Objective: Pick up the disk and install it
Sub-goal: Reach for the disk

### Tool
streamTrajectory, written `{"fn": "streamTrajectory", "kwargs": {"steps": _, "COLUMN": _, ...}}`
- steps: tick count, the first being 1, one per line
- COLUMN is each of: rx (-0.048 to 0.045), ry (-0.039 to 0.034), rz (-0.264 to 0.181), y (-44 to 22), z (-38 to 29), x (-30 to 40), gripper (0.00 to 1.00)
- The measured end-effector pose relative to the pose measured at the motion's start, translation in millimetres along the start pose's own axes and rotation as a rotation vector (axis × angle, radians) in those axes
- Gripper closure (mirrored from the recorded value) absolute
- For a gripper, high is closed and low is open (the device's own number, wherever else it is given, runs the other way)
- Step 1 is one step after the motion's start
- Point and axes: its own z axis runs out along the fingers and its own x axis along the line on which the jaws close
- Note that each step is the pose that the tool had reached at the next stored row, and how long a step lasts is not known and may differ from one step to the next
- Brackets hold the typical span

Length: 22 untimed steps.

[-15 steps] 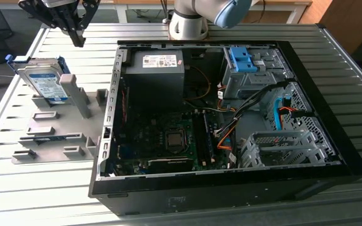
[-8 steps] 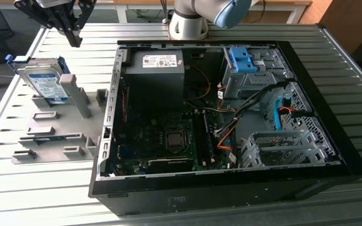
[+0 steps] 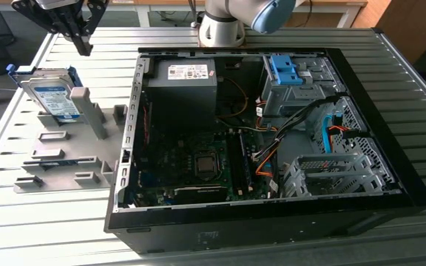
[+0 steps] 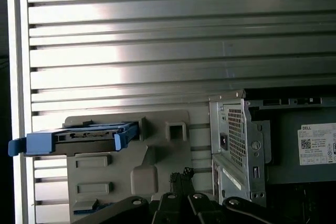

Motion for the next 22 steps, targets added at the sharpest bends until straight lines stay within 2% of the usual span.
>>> {"fn": "streamTrajectory", "kwargs": {"steps": 22, "rx": 0.0001, "ry": 0.0006, "rz": 0.0, "y": -1.0, "z": 0.7, "x": 18.6, "gripper": 0.89}}
